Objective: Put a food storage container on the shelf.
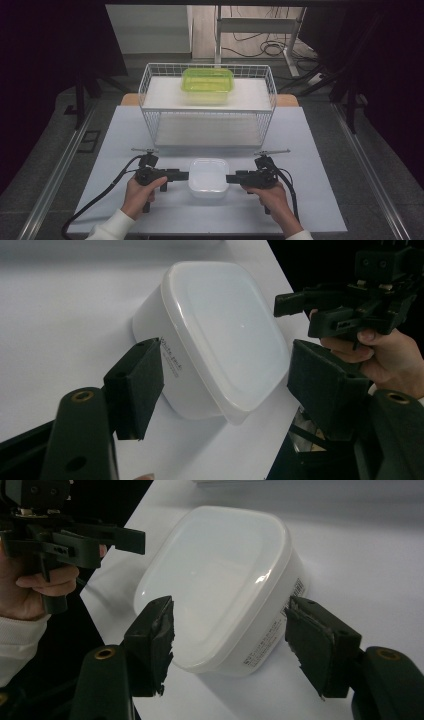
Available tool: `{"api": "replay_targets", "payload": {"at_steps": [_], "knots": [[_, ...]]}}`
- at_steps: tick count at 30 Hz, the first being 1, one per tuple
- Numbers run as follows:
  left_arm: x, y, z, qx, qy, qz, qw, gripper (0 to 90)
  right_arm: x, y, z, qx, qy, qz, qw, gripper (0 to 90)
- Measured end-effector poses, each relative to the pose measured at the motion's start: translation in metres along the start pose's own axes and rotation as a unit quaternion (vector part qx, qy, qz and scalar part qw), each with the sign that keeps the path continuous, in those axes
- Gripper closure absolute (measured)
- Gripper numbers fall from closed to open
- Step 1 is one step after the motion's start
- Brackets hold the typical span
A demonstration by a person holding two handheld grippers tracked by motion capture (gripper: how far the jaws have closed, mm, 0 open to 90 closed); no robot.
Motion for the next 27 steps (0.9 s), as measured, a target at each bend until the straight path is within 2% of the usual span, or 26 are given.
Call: {"api": "replay_targets", "payload": {"at_steps": [6,10,15,19,27], "knots": [[0.007,-0.009,-0.001,-0.02,-0.009,0.015,0.9996,32.4,0.007,0.0,0.001,0.005,-0.012,-0.008,0.9999,40.6],[0.01,-0.014,-0.001,-0.036,-0.018,0.025,0.9989,35.7,0.012,0.0,0.001,0.004,-0.02,-0.008,0.9998,43.1],[0.015,-0.018,-0.001,-0.05,-0.019,0.039,0.9978,41.4,0.016,0.002,0.002,0.015,-0.023,-0.014,0.9995,48.2],[0.015,-0.02,-0.001,-0.054,-0.024,0.043,0.9974,47.9,0.018,0.002,0.002,0.019,-0.025,-0.018,0.9994,52.1],[0.016,-0.024,0.0,-0.066,-0.026,0.054,0.996,53.4,0.018,0.004,0.002,0.025,-0.027,-0.018,0.9992,57.1]]}}
Point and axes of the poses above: each handheld gripper's, and its own axes: x roughly forward along the jaws, z roughly out of its underside, y roughly to its right, the point moved 1 cm from there along x, roughly forward along the jaws, and after that the axes turned 13 degrees about z, right-handed, at the moved point
